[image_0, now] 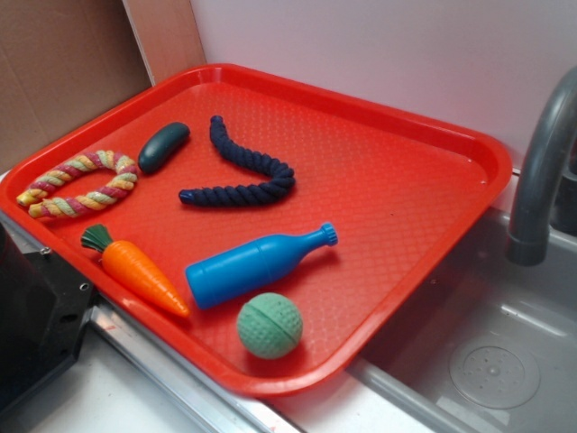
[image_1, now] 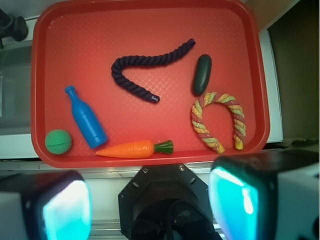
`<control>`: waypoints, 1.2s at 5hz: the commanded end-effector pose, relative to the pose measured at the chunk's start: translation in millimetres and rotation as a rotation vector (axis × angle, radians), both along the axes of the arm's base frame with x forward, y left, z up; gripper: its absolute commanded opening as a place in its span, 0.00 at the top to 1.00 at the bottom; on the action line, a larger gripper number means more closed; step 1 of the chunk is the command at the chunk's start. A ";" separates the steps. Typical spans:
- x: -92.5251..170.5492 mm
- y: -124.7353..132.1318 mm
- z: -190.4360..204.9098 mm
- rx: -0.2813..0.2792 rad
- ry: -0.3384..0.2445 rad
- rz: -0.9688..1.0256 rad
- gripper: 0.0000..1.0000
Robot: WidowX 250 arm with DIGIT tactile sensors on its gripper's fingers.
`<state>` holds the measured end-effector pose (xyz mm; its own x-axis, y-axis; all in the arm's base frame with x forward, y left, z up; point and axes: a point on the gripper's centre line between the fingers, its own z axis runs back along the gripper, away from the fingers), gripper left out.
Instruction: Grab the blue bottle.
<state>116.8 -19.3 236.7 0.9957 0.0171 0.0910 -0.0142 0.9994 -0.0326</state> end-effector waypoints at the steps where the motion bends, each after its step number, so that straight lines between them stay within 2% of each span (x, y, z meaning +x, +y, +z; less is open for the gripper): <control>1: 0.0 0.0 0.0 0.000 0.000 0.000 0.00; 2: 7.1 -5.8 -12.3 0.063 0.078 0.071 0.00; 5: 7.1 -5.8 -12.3 0.063 0.078 0.071 0.00; 6: 11.1 -42.6 -39.2 0.108 0.003 -0.173 0.00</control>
<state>126.0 -63.8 189.1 0.9790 -0.1952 0.0587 0.1905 0.9786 0.0772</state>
